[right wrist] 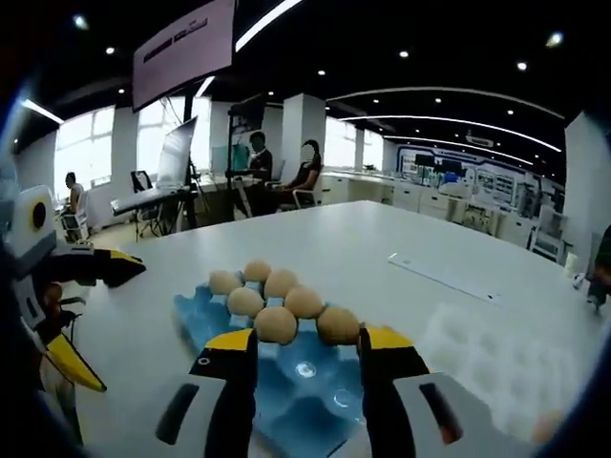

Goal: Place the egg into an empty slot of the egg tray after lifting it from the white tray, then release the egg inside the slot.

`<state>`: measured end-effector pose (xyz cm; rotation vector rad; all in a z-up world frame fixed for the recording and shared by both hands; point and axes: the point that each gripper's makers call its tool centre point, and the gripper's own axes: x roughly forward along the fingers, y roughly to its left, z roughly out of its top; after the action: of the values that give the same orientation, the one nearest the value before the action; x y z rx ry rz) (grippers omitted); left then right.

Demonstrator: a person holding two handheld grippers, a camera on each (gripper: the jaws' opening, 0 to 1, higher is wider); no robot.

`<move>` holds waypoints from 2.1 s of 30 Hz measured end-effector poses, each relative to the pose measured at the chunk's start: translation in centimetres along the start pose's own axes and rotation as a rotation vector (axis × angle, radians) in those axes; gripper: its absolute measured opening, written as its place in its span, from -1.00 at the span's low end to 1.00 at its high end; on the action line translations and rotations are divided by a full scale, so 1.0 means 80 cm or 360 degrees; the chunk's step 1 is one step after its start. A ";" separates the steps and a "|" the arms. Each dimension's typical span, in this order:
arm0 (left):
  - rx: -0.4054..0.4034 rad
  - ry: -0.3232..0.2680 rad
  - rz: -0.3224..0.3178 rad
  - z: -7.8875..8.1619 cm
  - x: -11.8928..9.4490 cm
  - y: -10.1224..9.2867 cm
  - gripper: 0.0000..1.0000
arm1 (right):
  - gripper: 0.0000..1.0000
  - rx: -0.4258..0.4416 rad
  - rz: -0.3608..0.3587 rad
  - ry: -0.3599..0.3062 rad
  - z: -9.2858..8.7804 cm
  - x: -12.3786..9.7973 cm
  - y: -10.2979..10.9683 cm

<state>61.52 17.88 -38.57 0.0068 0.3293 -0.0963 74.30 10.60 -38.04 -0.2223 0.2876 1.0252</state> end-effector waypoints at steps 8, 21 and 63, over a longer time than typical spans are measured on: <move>-0.0015 -0.0010 -0.0008 0.000 -0.001 -0.002 1.00 | -0.10 0.0064 -0.0088 0.0006 -0.016 -0.019 -0.031; -0.0010 0.0002 -0.0014 0.000 0.002 -0.006 1.00 | -0.10 0.0127 -0.0158 -0.0018 -0.019 -0.052 -0.051; 0.0030 0.0026 -0.0061 0.003 0.019 -0.021 1.00 | -0.09 0.0216 -0.0510 -0.0019 -0.059 -0.145 -0.166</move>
<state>62.89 16.06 -38.85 0.0201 0.3448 -0.1371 79.49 -6.94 -37.94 -0.1338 0.2982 0.6869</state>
